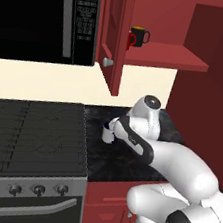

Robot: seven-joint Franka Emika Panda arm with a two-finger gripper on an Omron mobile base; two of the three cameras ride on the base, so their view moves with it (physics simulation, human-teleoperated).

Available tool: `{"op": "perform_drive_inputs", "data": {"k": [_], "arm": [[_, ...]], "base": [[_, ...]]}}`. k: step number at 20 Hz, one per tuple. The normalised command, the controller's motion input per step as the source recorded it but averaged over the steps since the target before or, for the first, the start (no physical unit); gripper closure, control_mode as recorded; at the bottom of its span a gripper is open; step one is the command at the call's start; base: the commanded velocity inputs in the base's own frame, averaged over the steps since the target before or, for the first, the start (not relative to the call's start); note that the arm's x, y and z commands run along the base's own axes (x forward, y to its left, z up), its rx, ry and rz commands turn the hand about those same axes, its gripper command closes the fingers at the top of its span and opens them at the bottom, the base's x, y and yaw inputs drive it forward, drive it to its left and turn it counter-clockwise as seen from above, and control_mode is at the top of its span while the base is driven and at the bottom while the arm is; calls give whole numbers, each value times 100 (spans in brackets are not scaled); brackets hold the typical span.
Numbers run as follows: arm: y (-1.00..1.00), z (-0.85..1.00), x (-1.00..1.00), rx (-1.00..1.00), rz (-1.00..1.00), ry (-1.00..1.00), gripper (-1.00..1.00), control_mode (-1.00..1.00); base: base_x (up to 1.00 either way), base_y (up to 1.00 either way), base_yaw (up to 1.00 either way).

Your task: Pick the mug on the counter and place it in the cabinet with the handle facing the right, like the mugs already inside.

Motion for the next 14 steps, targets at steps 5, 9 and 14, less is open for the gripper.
{"op": "perform_drive_inputs", "data": {"k": [5, 9, 14], "arm": [[11, -26, 16, -1, 1, 0, -100, -100], [7, -16, 16, -1, 0, -1, -100, -100], [0, -23, 12, 0, 0, 0, -100, -100]], "base": [[0, 0, 0], [0, 0, 0], [0, 0, 0]]}}
